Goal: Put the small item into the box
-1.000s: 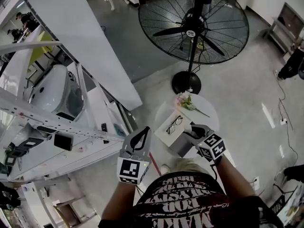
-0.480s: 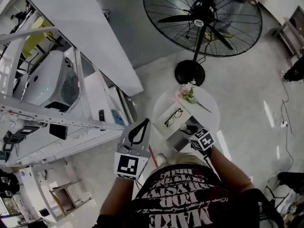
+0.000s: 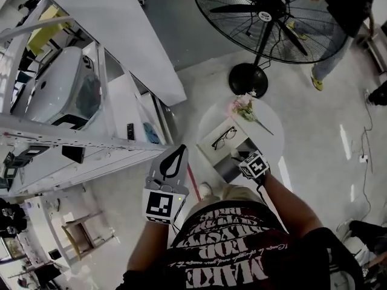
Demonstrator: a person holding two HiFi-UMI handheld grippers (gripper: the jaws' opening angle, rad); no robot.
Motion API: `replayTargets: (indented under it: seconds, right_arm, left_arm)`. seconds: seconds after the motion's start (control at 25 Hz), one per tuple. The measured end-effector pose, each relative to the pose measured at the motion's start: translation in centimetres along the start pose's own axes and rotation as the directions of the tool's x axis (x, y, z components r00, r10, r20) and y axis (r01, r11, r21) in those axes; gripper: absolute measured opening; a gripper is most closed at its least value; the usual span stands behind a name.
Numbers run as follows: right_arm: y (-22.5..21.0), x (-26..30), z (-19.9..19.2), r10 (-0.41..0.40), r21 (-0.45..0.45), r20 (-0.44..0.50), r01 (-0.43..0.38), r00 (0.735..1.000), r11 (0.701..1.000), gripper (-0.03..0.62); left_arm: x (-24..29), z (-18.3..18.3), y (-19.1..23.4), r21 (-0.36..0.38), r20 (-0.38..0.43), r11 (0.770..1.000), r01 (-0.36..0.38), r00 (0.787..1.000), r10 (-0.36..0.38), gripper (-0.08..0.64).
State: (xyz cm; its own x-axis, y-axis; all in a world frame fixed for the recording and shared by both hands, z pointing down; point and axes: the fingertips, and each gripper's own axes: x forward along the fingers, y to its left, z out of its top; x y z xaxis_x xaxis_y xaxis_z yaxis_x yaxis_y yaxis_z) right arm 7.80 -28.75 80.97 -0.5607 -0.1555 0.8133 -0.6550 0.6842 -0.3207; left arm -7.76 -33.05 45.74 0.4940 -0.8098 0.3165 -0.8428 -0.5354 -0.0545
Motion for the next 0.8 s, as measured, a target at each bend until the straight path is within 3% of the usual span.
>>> replayTargets:
  seconds: [0.24,0.48,0.6,0.72,0.8]
  right_arm:
    - [-1.1,2.7,-3.1,-0.016,-0.004,-0.105,0.016,0.994,1.0,0.164]
    - [-2.1,3.8,-5.4,-0.076,-0.035,-0.187,0.071,0.979,0.997,0.169]
    - [-2.6,4.1,-5.9,-0.108,-0.036,-0.185,0.103,0.977,0.994,0.178]
    - [-2.7,3.5,-6.0,-0.121,-0.012,-0.165,0.121,0.979,0.993,0.287]
    - [-2.8,2.8,-6.0,-0.127,0.002,-0.144,0.128,0.981,0.992,0.31]
  left_arm:
    - [-1.1,-1.5,0.1,-0.023,-0.054,0.999,-0.025,0.998,0.024,0.0]
    - [-1.4,-1.0,-0.4,-0.006,-0.027,1.0,-0.024,0.999,0.024,0.0]
    - [-1.5,-1.0,-0.9,0.001,-0.032,1.0,-0.01,0.999,0.01,0.0]
    - [-1.5,-0.5,-1.4,0.013,-0.024,1.0,0.011,1.0,-0.01,0.0]
    - [-1.5,-0.2,-1.5,0.018,-0.016,1.0,0.023,1.0,-0.022,0.0]
